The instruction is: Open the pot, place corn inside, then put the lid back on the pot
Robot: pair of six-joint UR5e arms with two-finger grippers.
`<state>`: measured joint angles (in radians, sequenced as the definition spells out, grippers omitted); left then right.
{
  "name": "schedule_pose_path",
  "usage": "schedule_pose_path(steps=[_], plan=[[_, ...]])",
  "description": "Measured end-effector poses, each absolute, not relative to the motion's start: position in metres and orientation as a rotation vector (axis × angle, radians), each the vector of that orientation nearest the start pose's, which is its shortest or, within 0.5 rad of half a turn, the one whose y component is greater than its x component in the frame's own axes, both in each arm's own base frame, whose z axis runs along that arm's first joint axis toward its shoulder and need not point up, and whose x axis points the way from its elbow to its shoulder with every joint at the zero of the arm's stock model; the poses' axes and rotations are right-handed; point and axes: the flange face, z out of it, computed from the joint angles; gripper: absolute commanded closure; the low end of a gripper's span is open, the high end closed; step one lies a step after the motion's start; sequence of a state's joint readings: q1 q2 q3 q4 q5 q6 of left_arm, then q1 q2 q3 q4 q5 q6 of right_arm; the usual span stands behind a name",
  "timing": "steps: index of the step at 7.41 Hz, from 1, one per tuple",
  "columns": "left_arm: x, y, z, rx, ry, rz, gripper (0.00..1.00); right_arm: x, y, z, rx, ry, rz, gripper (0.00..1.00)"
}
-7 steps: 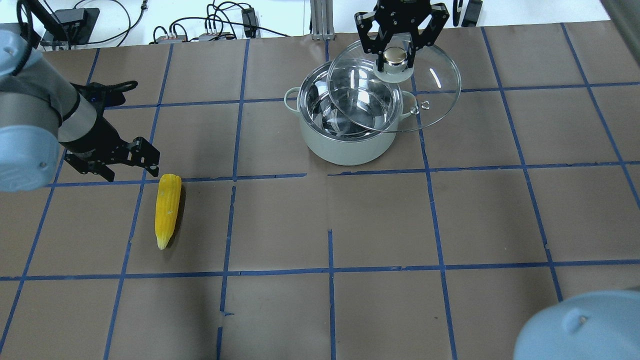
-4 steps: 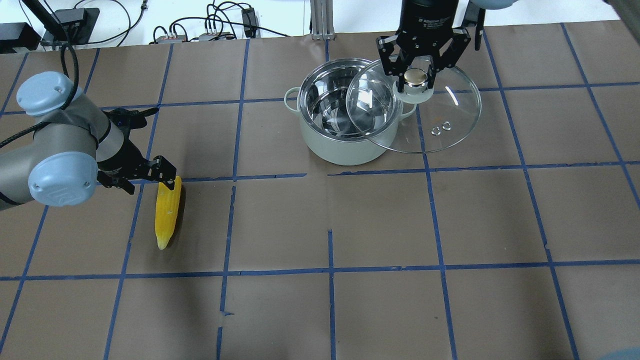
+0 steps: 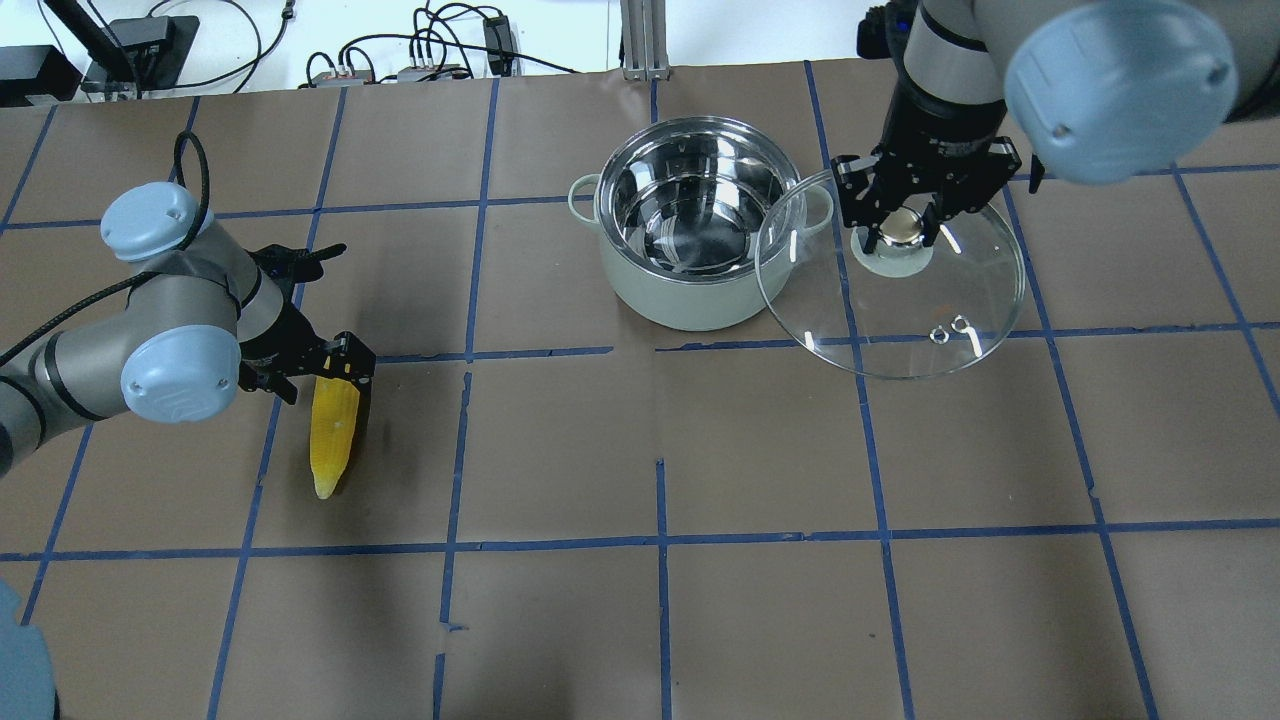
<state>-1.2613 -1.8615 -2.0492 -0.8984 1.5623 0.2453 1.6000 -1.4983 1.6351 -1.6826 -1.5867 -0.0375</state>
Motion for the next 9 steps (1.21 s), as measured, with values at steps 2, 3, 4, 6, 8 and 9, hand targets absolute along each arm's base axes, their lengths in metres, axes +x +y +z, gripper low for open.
schedule_pose_path(steps=[2, 3, 4, 6, 8, 9], plan=[[0.023, -0.514, 0.176, -0.097, 3.171, 0.136, 0.81, 0.124, -0.499, 0.401, -0.067, 3.156, -0.015, 0.83], [0.023, -0.516, 0.177, -0.096, 3.168, 0.131, 0.85, 0.12, -0.498, 0.396, -0.048, 3.156, -0.028, 0.83], [0.023, -0.518, 0.181, -0.095, 3.163, 0.121, 0.85, 0.118, -0.498, 0.394, -0.034, 3.153, -0.03, 0.83], [0.018, -0.531, 0.201, -0.111, 3.155, 0.084, 0.85, 0.116, -0.498, 0.394, -0.026, 3.148, -0.039, 0.83], [-0.015, -0.574, 0.255, -0.106, 3.153, 0.05, 0.85, 0.114, -0.501, 0.399, -0.037, 3.148, -0.085, 0.84], [-0.04, -0.599, 0.29, -0.103, 3.158, 0.028, 0.85, 0.113, -0.502, 0.401, -0.04, 3.149, -0.104, 0.84]])
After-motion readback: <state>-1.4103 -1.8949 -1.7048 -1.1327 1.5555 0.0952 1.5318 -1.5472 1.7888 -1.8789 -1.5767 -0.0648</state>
